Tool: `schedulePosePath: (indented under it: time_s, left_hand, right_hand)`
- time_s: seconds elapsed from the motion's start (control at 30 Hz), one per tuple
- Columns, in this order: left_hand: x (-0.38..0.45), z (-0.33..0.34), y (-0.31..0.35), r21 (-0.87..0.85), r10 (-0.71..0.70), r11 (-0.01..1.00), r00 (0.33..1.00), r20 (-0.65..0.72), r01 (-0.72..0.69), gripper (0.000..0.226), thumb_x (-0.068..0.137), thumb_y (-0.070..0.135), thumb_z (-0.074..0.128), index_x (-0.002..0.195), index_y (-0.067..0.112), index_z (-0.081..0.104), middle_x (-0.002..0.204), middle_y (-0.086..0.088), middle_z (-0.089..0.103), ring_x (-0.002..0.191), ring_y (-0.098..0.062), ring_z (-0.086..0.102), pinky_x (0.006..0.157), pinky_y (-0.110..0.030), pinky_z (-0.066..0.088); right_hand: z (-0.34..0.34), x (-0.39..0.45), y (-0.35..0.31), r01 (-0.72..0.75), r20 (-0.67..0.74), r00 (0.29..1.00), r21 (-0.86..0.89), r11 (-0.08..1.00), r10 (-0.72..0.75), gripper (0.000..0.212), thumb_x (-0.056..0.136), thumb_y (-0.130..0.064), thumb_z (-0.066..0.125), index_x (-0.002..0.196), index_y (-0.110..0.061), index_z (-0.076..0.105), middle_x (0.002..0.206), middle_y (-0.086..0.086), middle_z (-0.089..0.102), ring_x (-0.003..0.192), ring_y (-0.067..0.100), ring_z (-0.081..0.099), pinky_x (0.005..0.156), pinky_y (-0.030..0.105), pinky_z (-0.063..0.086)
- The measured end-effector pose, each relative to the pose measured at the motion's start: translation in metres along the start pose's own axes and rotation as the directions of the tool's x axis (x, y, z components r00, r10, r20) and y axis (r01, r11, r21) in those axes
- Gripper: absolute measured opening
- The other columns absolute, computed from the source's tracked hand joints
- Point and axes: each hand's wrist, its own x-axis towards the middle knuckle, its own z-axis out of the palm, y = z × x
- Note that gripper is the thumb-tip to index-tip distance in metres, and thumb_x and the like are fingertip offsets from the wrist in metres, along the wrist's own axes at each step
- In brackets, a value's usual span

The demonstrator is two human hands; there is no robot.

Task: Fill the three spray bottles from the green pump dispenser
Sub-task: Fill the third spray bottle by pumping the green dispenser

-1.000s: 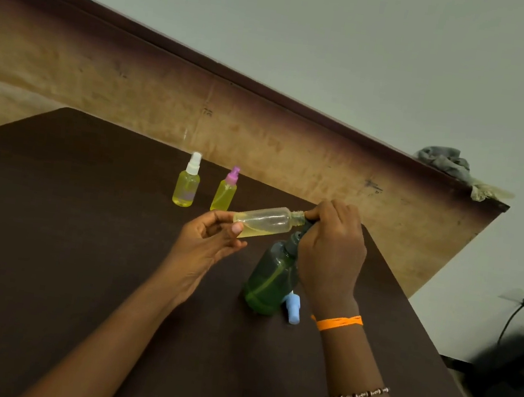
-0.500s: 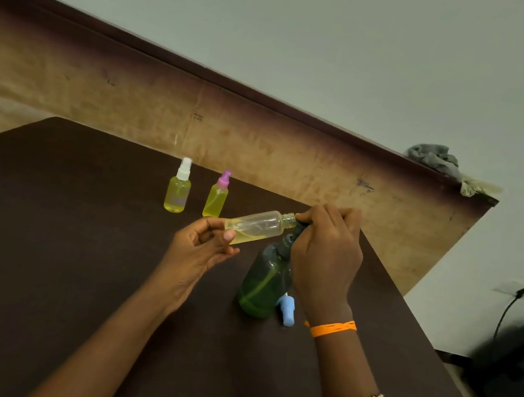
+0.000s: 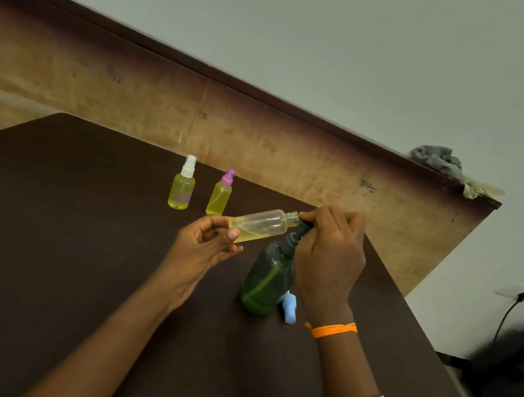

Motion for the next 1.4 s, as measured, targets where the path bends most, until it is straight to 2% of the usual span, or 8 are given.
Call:
schedulePosePath:
  time_s: [0.2,0.37,0.47,0.7,0.87,1.03,1.2,1.4]
  left_hand:
    - [0.002,0.0,0.0,-0.01,0.002,1.0,1.0,-0.004,-0.002,0.028,0.069,0.017,0.065,0.094,0.007,0.061,0.084,-0.004,0.064,0.06,-0.005,0.063,0.081,-0.029,0.056]
    - [0.002,0.0,0.001,-0.019,0.001,1.0,1.0,-0.014,-0.002,0.021,0.076,0.01,0.062,0.096,0.004,0.059,0.087,-0.009,0.064,0.059,-0.006,0.063,0.079,-0.028,0.057]
    - [0.0,0.002,0.004,0.014,0.013,1.0,1.0,0.006,-0.013,0.022,0.074,0.013,0.063,0.094,0.005,0.06,0.082,-0.005,0.064,0.058,-0.005,0.062,0.08,-0.028,0.057]
    - [0.003,0.0,0.003,0.014,0.005,1.0,1.0,-0.011,-0.005,0.029,0.067,0.017,0.065,0.095,0.007,0.061,0.084,-0.003,0.066,0.06,-0.005,0.064,0.081,-0.028,0.057]
    - [0.0,0.001,0.003,-0.005,0.001,1.0,1.0,-0.004,-0.001,0.024,0.068,0.016,0.065,0.091,0.008,0.061,0.083,-0.005,0.066,0.059,-0.006,0.064,0.082,-0.03,0.056]
    - [-0.001,0.001,0.003,0.004,0.006,1.0,1.0,0.007,-0.006,0.018,0.073,0.012,0.063,0.09,0.008,0.061,0.082,-0.003,0.066,0.058,-0.005,0.063,0.082,-0.031,0.056]
    - [0.001,0.0,0.002,0.007,0.018,1.0,1.0,0.004,-0.018,0.022,0.069,0.015,0.064,0.09,0.009,0.06,0.081,-0.002,0.066,0.058,-0.005,0.062,0.083,-0.031,0.056]
    - [0.0,0.0,0.003,0.001,0.006,1.0,1.0,-0.002,-0.006,0.025,0.067,0.016,0.065,0.09,0.008,0.061,0.08,-0.003,0.065,0.058,-0.006,0.063,0.082,-0.031,0.056]
  right_hand:
    - [0.018,-0.033,-0.005,-0.103,-0.088,0.99,0.111,0.988,0.113,0.032,0.082,0.002,0.039,0.097,-0.004,0.066,0.09,0.006,0.062,0.081,0.015,0.048,0.059,0.022,0.042]
    - [0.014,-0.018,-0.004,-0.061,-0.084,0.994,0.051,0.997,0.065,0.027,0.081,-0.001,0.039,0.08,-0.006,0.066,0.074,0.005,0.058,0.074,0.016,0.04,0.045,0.026,0.037]
    - [0.005,0.002,-0.001,-0.043,-0.064,0.997,0.027,0.999,0.044,0.025,0.077,-0.006,0.039,0.067,-0.009,0.062,0.066,0.001,0.058,0.075,0.015,0.038,0.044,0.02,0.026]
    - [0.019,-0.028,-0.001,-0.076,-0.12,0.989,0.103,0.992,0.089,0.031,0.082,0.002,0.04,0.092,-0.005,0.069,0.08,0.006,0.062,0.075,0.015,0.043,0.05,0.023,0.038]
    - [0.007,-0.014,0.001,-0.02,-0.055,0.998,0.043,0.999,0.022,0.027,0.085,-0.006,0.04,0.078,-0.006,0.066,0.072,0.003,0.058,0.073,0.016,0.042,0.046,0.028,0.038]
    - [-0.002,-0.001,-0.002,-0.045,0.041,0.998,0.061,0.997,0.042,0.031,0.078,-0.01,0.035,0.079,-0.01,0.066,0.077,-0.001,0.062,0.082,0.014,0.041,0.048,0.02,0.029]
    - [0.014,-0.031,-0.006,-0.094,-0.053,0.994,0.107,0.99,0.1,0.036,0.08,0.002,0.037,0.099,-0.004,0.067,0.089,0.006,0.063,0.079,0.015,0.045,0.053,0.023,0.04]
    - [0.005,-0.016,-0.001,-0.02,0.014,1.0,0.067,0.998,0.019,0.03,0.081,-0.005,0.037,0.088,-0.006,0.067,0.08,0.005,0.059,0.076,0.017,0.044,0.048,0.03,0.042]
